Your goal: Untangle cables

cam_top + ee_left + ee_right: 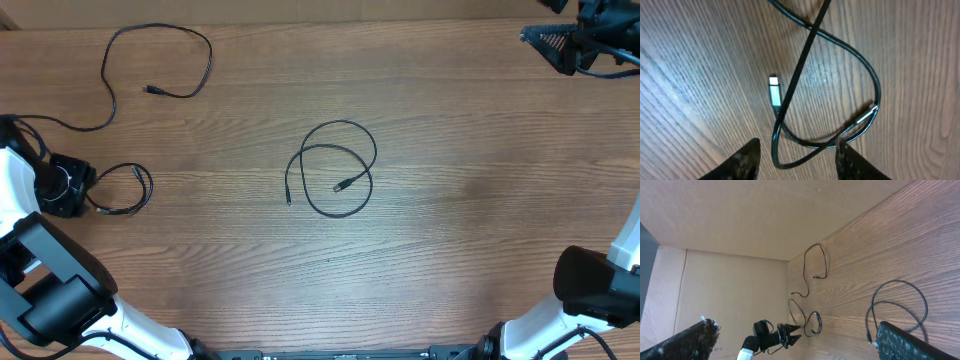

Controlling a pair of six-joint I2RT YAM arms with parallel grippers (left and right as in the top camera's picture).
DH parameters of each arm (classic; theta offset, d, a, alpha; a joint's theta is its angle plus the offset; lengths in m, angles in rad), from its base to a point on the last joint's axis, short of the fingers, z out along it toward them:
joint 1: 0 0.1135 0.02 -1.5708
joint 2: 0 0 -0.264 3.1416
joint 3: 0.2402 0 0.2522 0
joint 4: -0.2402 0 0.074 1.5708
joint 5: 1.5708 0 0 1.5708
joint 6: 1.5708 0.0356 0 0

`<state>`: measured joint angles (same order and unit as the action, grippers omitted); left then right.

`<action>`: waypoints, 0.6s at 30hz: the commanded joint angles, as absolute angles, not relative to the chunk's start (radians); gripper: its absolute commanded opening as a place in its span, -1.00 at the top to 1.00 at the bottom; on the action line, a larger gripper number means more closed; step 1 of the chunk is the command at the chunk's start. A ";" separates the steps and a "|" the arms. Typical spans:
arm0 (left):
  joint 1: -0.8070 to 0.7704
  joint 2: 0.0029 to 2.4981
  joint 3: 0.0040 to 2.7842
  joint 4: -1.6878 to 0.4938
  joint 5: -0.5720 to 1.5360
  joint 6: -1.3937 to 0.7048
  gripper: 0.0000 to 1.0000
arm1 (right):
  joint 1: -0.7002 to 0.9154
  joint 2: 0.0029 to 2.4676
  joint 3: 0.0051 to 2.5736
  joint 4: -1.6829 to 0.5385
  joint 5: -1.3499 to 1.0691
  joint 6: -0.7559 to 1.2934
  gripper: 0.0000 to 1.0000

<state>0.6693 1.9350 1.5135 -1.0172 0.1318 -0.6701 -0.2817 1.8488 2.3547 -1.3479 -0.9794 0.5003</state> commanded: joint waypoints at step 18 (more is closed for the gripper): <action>0.668 1.935 1.523 -1.126 -0.034 -0.430 -0.79 | -0.287 1.844 2.362 -1.345 -0.976 0.492 -1.00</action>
<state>0.6682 1.9350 1.5135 -1.1126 0.0162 -0.5106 -0.2813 1.8488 2.3547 -1.3476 -0.9794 0.5007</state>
